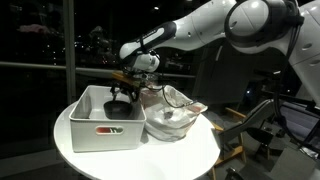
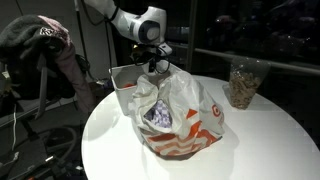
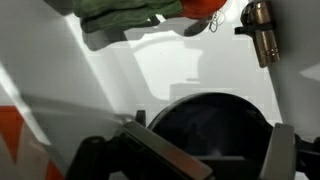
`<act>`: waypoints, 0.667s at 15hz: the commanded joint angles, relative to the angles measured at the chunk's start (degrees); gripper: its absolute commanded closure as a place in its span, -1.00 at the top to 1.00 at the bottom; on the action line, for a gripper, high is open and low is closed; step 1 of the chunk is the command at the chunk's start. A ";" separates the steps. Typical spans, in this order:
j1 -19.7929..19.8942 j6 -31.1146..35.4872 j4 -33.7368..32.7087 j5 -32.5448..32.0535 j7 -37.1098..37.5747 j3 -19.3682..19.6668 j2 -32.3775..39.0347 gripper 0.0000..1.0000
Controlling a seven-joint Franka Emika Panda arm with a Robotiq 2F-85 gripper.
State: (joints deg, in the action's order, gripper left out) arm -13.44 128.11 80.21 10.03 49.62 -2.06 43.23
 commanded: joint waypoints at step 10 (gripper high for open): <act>-3.58 -2.48 -15.82 -6.83 16.43 6.09 13.91 0.50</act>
State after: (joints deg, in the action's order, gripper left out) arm -16.50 127.50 69.66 4.75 62.45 2.73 54.18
